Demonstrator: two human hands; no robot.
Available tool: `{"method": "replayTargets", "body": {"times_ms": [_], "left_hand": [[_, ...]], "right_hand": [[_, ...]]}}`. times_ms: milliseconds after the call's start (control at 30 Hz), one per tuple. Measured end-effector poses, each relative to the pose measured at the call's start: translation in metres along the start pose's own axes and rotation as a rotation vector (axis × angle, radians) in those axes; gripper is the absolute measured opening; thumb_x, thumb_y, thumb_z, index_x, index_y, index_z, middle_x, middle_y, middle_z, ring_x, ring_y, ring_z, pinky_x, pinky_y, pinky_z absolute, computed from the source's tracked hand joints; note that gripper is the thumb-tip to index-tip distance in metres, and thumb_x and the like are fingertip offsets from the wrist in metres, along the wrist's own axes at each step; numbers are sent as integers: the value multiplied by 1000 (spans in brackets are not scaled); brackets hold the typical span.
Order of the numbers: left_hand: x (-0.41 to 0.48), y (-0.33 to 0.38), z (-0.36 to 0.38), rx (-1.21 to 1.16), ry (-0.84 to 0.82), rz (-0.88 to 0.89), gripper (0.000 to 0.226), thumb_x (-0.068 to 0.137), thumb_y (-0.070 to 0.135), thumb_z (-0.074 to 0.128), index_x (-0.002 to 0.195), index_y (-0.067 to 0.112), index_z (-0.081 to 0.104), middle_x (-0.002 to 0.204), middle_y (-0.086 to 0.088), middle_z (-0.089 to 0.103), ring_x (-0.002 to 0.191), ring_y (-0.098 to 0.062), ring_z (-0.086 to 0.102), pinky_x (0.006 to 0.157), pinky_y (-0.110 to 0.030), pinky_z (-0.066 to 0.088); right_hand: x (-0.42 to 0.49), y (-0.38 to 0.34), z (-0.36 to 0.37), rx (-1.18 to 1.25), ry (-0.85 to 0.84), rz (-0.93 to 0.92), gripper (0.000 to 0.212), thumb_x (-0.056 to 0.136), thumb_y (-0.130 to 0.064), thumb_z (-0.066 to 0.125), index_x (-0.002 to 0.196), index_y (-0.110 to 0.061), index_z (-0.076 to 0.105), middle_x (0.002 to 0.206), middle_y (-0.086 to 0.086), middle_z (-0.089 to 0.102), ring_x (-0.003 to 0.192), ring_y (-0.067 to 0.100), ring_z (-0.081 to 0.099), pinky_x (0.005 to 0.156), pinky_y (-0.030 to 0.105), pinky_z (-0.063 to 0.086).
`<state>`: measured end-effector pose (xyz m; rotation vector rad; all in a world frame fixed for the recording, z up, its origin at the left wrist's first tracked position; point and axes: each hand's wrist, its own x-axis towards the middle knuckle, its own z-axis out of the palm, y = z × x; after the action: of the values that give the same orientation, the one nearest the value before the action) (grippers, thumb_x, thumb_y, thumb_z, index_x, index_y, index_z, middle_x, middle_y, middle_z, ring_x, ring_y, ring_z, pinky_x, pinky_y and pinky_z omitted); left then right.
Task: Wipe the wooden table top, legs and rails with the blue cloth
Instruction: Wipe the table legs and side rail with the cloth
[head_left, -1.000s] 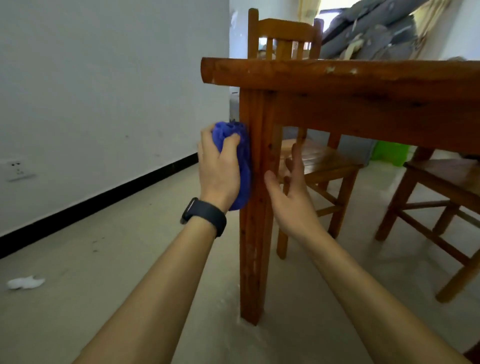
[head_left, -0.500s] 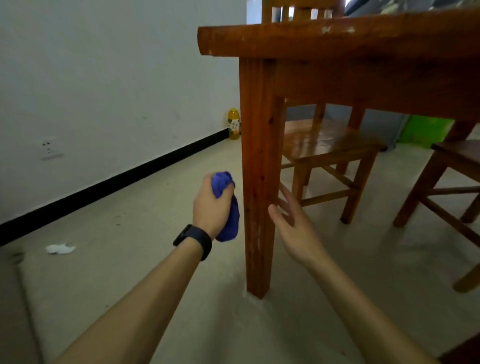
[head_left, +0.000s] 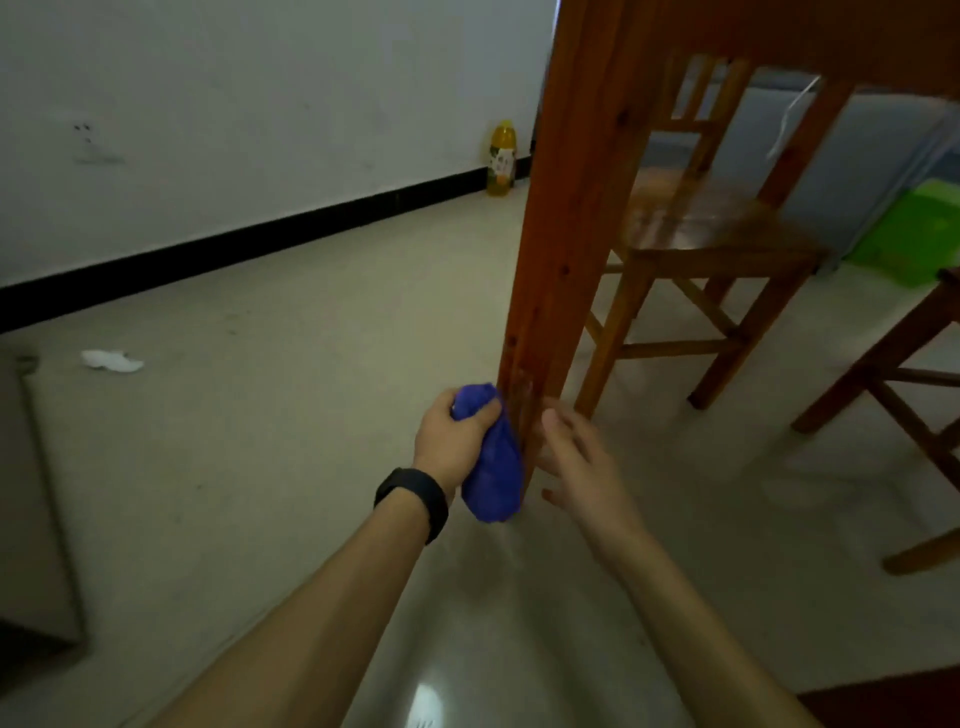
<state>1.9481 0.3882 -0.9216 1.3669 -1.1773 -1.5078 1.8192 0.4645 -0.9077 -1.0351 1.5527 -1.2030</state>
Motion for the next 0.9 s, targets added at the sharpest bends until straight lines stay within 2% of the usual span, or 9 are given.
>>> {"method": "replayTargets", "body": {"times_ms": [100, 233, 333, 433, 533, 667, 733, 833, 900], "left_hand": [[1, -16, -17, -134, -104, -149, 29, 88, 28, 73, 112, 17, 63, 107, -7, 71, 93, -22, 70, 76, -38, 60], [6, -7, -34, 98, -346, -255, 35, 84, 34, 76, 114, 20, 66, 108, -1, 72, 97, -17, 68, 68, -28, 56], [17, 1, -39, 207, -488, -284, 34, 86, 37, 71, 118, 28, 64, 114, 4, 69, 107, -16, 62, 80, -34, 51], [33, 10, -36, 106, -396, -216, 37, 91, 33, 59, 128, 29, 59, 124, 5, 61, 121, -19, 53, 93, -40, 43], [49, 14, -34, -4, -255, -123, 42, 97, 37, 48, 139, 29, 51, 136, 3, 55, 129, -21, 46, 98, -40, 35], [62, 12, -27, -26, -352, -102, 49, 99, 58, 32, 130, 31, 60, 131, 11, 57, 130, -17, 45, 111, -48, 28], [66, 7, -25, -64, -388, -89, 54, 97, 63, 28, 120, 32, 67, 125, 14, 60, 129, -15, 47, 114, -49, 25], [74, -5, -25, -62, -397, -19, 58, 97, 65, 25, 118, 34, 69, 128, 15, 63, 127, -10, 50, 115, -47, 25], [77, -15, -26, -64, -414, 29, 58, 99, 63, 23, 123, 34, 67, 130, 16, 62, 127, -4, 49, 115, -38, 24]], "right_hand": [[-4, 26, 36, 0, -76, 9, 47, 93, -50, 54, 137, -38, 46, 132, -16, 55, 115, 1, 59, 93, 27, 54], [-9, 48, 61, -66, -5, -45, 52, 96, -34, 59, 144, -31, 39, 130, -15, 57, 112, -1, 60, 93, 25, 54], [-7, 44, 57, -225, 137, -82, 41, 98, -27, 54, 135, -38, 40, 123, -19, 57, 111, 2, 60, 91, 23, 50], [-2, 35, 43, -493, 356, -159, 45, 96, -30, 54, 138, -35, 40, 130, -13, 55, 114, 6, 55, 97, 34, 49], [-4, 16, 28, -742, 522, -339, 55, 92, -31, 59, 143, -31, 37, 131, -5, 50, 108, 3, 49, 92, 28, 48], [5, -23, 20, -1100, 666, -719, 66, 84, -26, 62, 145, -18, 37, 130, 15, 42, 108, 21, 44, 89, 31, 39], [20, -35, 20, -1217, 686, -797, 65, 86, -28, 57, 147, -19, 37, 129, 20, 43, 108, 29, 43, 89, 37, 40], [45, -17, 24, -1337, 715, -650, 66, 87, -23, 56, 149, -26, 34, 133, 20, 41, 111, 39, 44, 90, 48, 44], [47, 27, 29, -1485, 500, -437, 68, 87, -20, 58, 150, -29, 33, 136, 17, 39, 114, 40, 45, 89, 48, 48]]}}
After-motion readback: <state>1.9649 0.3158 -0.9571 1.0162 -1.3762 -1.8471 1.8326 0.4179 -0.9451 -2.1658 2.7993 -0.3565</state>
